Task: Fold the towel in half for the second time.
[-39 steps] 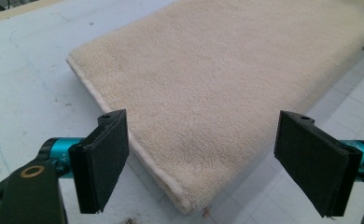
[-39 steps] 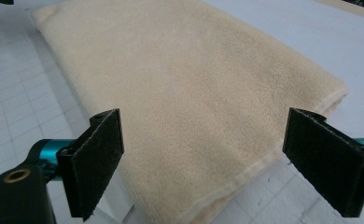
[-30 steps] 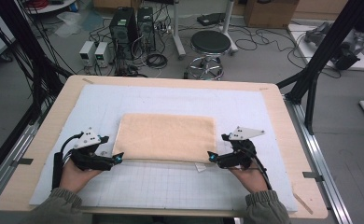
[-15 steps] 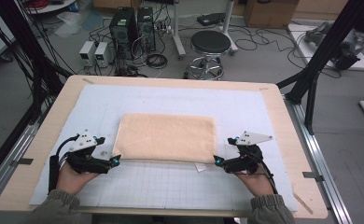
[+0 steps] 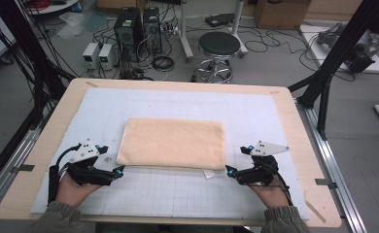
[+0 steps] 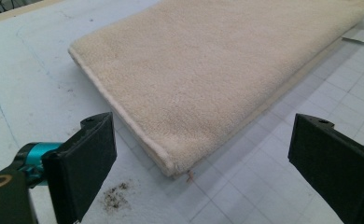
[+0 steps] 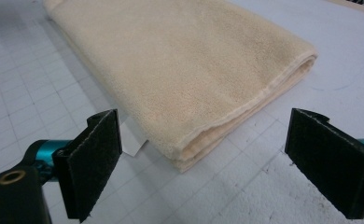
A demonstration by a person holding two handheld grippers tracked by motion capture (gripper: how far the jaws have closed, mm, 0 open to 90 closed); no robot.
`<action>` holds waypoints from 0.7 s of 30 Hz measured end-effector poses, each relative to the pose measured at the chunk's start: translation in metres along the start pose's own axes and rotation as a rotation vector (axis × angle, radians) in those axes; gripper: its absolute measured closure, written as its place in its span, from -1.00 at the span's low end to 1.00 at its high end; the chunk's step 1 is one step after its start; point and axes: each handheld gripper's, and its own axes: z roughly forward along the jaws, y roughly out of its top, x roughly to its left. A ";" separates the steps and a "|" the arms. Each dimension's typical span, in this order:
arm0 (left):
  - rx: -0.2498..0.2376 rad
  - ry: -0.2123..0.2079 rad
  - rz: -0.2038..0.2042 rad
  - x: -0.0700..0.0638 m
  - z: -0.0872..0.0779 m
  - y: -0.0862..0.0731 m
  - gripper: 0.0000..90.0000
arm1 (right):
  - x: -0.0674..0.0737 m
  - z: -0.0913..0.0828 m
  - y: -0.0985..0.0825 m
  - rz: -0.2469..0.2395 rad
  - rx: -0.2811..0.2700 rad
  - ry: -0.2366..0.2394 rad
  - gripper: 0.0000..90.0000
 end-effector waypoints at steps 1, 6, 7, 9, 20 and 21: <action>0.000 0.000 -0.001 -0.001 -0.001 -0.001 -0.82 | 0.001 -0.001 0.000 0.007 0.005 0.002 -0.77; -0.001 0.000 -0.002 -0.002 -0.005 -0.003 -0.84 | 0.004 -0.004 -0.002 -0.002 0.000 0.005 -0.77; 0.000 -0.001 -0.003 -0.002 -0.006 -0.004 -0.84 | 0.004 -0.004 -0.002 -0.003 -0.001 0.006 -0.80; -0.004 0.002 -0.003 -0.004 -0.007 -0.005 -0.85 | 0.005 -0.005 -0.002 0.004 -0.002 -0.003 -0.95; -0.007 -0.002 -0.005 -0.009 -0.019 -0.012 -0.87 | 0.009 -0.014 -0.007 0.001 -0.008 -0.007 -0.95; -0.005 -0.005 -0.002 -0.010 -0.020 -0.013 -0.87 | 0.010 -0.015 -0.008 0.005 -0.009 -0.006 -0.95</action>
